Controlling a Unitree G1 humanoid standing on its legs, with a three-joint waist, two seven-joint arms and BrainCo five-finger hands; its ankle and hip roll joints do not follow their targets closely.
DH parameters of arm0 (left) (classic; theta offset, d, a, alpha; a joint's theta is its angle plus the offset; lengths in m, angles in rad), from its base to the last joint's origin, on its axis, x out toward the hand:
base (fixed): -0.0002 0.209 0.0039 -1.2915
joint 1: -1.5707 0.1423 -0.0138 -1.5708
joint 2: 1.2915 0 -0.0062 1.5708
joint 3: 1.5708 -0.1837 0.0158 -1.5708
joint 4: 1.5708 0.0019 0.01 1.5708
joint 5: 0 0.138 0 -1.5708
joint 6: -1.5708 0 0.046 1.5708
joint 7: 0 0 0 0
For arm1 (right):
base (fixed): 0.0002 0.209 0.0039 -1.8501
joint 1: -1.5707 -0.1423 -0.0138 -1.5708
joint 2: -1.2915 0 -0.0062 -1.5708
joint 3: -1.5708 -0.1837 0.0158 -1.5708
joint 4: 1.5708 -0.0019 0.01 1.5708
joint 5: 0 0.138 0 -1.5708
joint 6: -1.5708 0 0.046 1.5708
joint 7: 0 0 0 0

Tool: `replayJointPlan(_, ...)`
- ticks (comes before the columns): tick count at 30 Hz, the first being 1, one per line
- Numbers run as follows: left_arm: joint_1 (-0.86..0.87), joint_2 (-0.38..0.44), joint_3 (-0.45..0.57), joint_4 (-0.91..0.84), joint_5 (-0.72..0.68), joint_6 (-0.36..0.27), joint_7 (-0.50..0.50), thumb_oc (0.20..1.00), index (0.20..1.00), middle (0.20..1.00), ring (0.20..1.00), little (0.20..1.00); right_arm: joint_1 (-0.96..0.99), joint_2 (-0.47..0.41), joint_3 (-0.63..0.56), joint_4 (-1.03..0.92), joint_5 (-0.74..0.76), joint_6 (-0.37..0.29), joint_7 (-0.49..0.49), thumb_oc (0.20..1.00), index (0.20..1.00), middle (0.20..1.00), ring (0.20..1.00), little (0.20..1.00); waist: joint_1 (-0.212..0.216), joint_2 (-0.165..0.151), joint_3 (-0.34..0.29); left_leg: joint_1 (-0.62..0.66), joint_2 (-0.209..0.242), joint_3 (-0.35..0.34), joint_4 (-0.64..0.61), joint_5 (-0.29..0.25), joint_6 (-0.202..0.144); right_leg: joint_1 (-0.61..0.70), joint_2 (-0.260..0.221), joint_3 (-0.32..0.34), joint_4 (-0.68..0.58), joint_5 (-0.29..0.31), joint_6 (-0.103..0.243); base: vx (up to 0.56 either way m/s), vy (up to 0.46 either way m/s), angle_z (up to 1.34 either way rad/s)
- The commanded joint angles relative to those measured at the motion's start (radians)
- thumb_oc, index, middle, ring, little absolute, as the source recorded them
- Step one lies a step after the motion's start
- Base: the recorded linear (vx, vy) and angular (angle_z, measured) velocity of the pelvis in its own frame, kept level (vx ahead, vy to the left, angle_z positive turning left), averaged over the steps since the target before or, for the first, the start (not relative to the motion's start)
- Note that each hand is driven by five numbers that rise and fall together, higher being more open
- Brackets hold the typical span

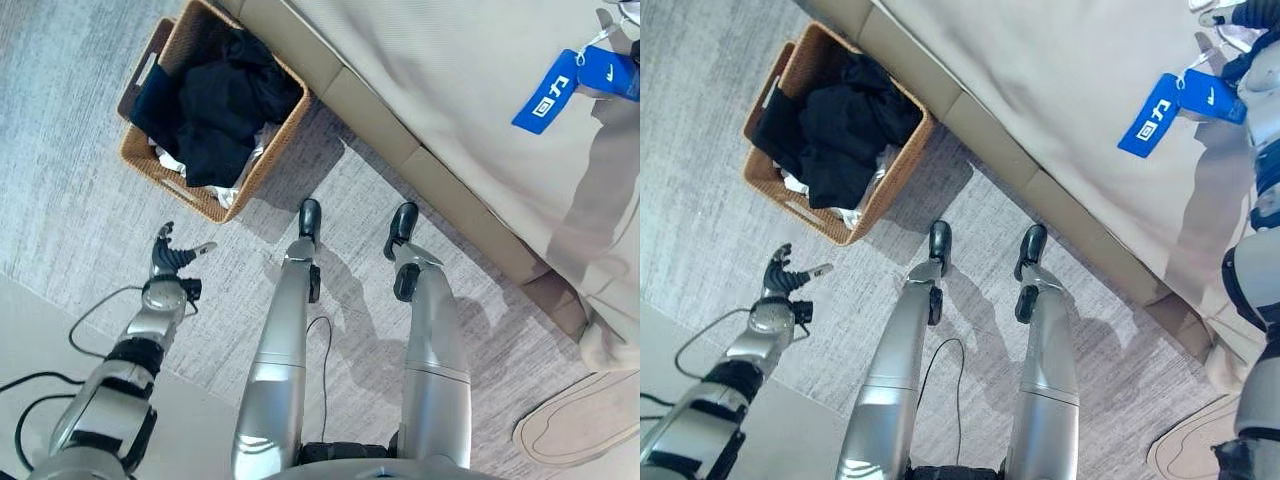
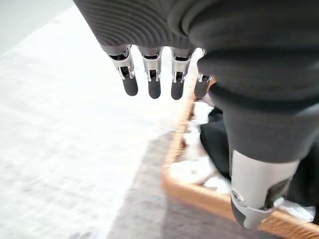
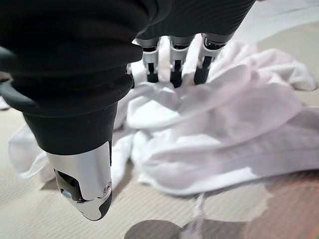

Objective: Pick up clothes into the bucket

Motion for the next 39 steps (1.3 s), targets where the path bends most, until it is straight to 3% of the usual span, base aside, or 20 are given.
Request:
replayJointPlan(1,0.032,-0.064,0.028,-0.055,-0.017,-0.077,0.035,1.000,1.000,1.000,1.000,1.000,-0.002,-0.042,0.039,-0.012,-0.021,-0.030,0.014,0.200,0.200,0.200,0.200,0.200,0.012,0.049,-0.026,-0.024,0.001,-0.045,0.033,-0.044,-0.010,0.023,-0.033,0.003,-0.004,-0.023,0.081,-0.01,-0.028,0.12)
replayJointPlan(3,0.050,-0.106,0.028,-0.100,-0.075,-0.108,0.016,1.000,1.000,1.000,1.000,1.000,0.013,-0.038,0.029,-0.013,-0.020,-0.040,0.011,0.200,0.200,0.200,0.200,0.200,0.017,0.049,-0.026,-0.026,-0.003,-0.047,0.029,-0.039,-0.010,0.019,-0.035,0.002,-0.001,-0.025,0.080,0.00,-0.014,0.09)
replayJointPlan(8,0.053,-0.164,-0.059,-0.108,-0.098,-0.110,-0.046,1.000,1.000,1.000,1.000,1.000,0.028,-0.025,0.019,-0.027,-0.004,-0.068,0.001,0.200,0.200,0.200,0.200,0.200,0.016,0.042,-0.026,-0.019,-0.009,-0.051,0.024,-0.033,-0.009,0.023,-0.036,0.005,0.002,-0.026,0.079,-0.01,-0.013,0.06)
replayJointPlan(12,0.043,-0.155,-0.154,-0.088,-0.011,-0.092,-0.081,1.000,1.000,1.000,1.000,1.000,0.026,-0.020,0.018,-0.037,0.000,-0.081,-0.011,0.200,0.200,0.200,0.200,0.200,0.007,0.032,-0.026,0.008,-0.006,-0.049,0.021,-0.035,-0.011,0.047,-0.035,0.008,-0.002,-0.027,0.080,0.00,-0.002,0.01)
replayJointPlan(18,0.042,-0.137,-0.202,-0.084,0.071,-0.098,-0.080,1.000,1.000,1.000,1.000,1.000,0.017,-0.034,-0.001,-0.084,0.011,-0.103,-0.065,0.200,0.200,0.200,0.200,0.200,-0.007,0.015,-0.026,0.104,0.003,-0.034,0.014,-0.045,-0.014,0.139,-0.023,0.020,-0.027,-0.022,0.080,-0.03,0.012,-0.01)
replayJointPlan(26,0.057,-0.116,-0.169,-0.074,0.093,-0.119,-0.072,1.000,1.000,1.000,1.000,1.000,-0.017,-0.076,-0.014,-0.211,0.005,-0.128,-0.128,0.200,0.200,0.200,0.200,0.200,-0.030,-0.006,-0.026,0.289,0.019,-0.010,-0.069,-0.036,-0.018,0.325,0.005,0.025,-0.132,0.003,0.087,-0.05,0.023,-0.13)
replayJointPlan(27,0.063,-0.111,-0.154,-0.068,0.093,-0.120,-0.075,1.000,1.000,1.000,1.000,1.000,-0.013,-0.091,-0.026,-0.241,-0.002,-0.130,-0.133,0.200,0.200,0.200,0.200,0.200,-0.039,-0.015,-0.026,0.336,0.019,-0.001,-0.108,0.004,-0.015,0.380,0.009,0.015,-0.191,0.050,0.081,-0.11,0.030,-0.08)
replayJointPlan(28,0.063,-0.111,-0.154,-0.068,0.093,-0.120,-0.075,1.000,1.000,1.000,1.000,1.000,-0.013,-0.091,-0.026,-0.241,-0.002,-0.130,-0.134,0.200,0.200,0.200,0.200,0.200,-0.039,-0.015,-0.026,0.336,0.019,-0.001,-0.108,0.004,-0.015,0.380,0.009,0.014,-0.191,0.050,0.081,-0.11,0.043,-0.22)
replayJointPlan(33,0.107,-0.105,-0.110,-0.083,0.089,-0.126,-0.100,1.000,1.000,1.000,1.000,1.000,0.028,-0.131,-0.074,-0.348,-0.010,-0.142,-0.142,0.200,0.200,0.200,0.200,0.200,-0.054,-0.027,-0.026,0.526,0.032,0.015,-0.172,0.006,-0.020,0.573,0.033,0.018,-0.283,0.068,0.087,0.02,0.008,-0.24)
replayJointPlan(39,0.166,-0.079,-0.076,-0.184,0.087,-0.139,-0.142,1.000,1.000,1.000,1.000,1.000,0.135,-0.161,-0.140,-0.495,-0.029,-0.155,-0.123,0.200,0.200,0.200,0.200,0.200,-0.071,-0.034,-0.101,0.715,0.047,0.040,-0.276,0.014,-0.020,0.747,0.060,0.029,-0.392,0.096,0.095,0.08,0.014,-0.13)
